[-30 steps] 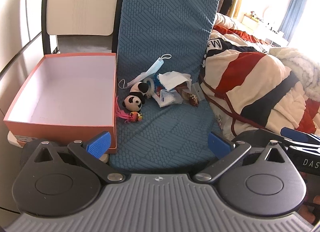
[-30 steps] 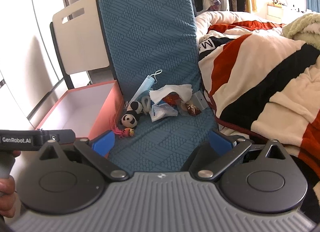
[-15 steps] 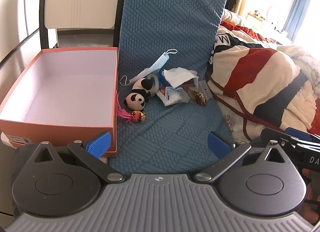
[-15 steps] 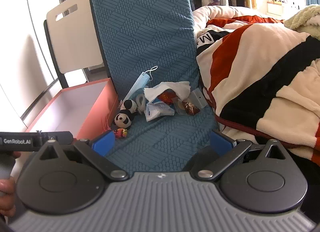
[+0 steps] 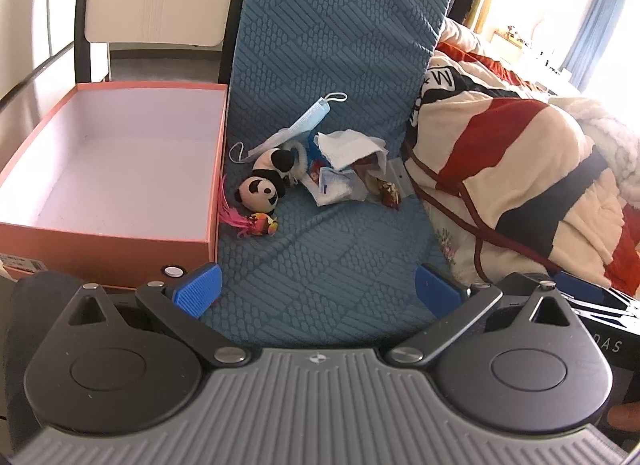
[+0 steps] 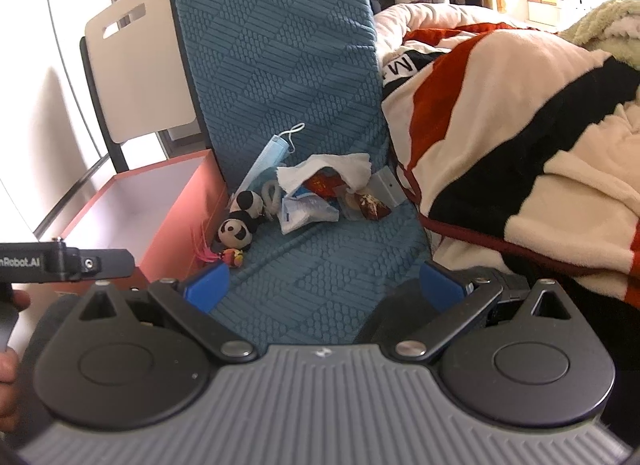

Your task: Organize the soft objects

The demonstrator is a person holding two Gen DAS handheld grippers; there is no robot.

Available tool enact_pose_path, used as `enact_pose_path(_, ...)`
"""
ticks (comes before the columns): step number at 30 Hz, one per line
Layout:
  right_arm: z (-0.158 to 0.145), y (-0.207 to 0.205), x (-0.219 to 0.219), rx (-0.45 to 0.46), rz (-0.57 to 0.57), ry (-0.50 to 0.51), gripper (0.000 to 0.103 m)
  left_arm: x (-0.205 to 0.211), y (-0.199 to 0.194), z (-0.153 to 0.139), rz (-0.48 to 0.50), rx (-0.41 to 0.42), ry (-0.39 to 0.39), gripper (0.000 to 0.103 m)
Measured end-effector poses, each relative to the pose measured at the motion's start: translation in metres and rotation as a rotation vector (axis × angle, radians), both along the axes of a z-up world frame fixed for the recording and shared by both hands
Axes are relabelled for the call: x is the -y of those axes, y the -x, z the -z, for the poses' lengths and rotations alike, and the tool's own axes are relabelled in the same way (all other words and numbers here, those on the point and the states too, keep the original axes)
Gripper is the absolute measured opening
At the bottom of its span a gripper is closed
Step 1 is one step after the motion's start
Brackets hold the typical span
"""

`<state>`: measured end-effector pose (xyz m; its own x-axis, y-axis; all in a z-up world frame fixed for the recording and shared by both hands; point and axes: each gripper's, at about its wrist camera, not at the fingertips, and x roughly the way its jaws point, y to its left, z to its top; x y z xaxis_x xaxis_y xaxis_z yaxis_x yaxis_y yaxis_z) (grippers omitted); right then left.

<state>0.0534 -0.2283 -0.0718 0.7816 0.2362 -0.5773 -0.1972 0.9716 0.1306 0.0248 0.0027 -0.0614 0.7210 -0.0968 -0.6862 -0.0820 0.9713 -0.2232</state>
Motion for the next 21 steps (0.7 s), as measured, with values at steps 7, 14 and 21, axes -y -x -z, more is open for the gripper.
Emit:
enact_pose_path(7,0.01,0.003,0.008,-0.014,0.025,-0.015,0.103,0.003,0.003,0.013,0.012,-0.014,-0.018,0.103)
enact_pose_path(14,0.011,0.001,0.008,-0.008,0.027,-0.011,0.103,0.003,-0.004,0.021,0.007,-0.02,-0.012,0.103)
enact_pose_path(21,0.013,-0.005,0.005,0.001,0.022,-0.015,0.103,0.003,-0.011,0.029,0.001,-0.028,-0.025,0.103)
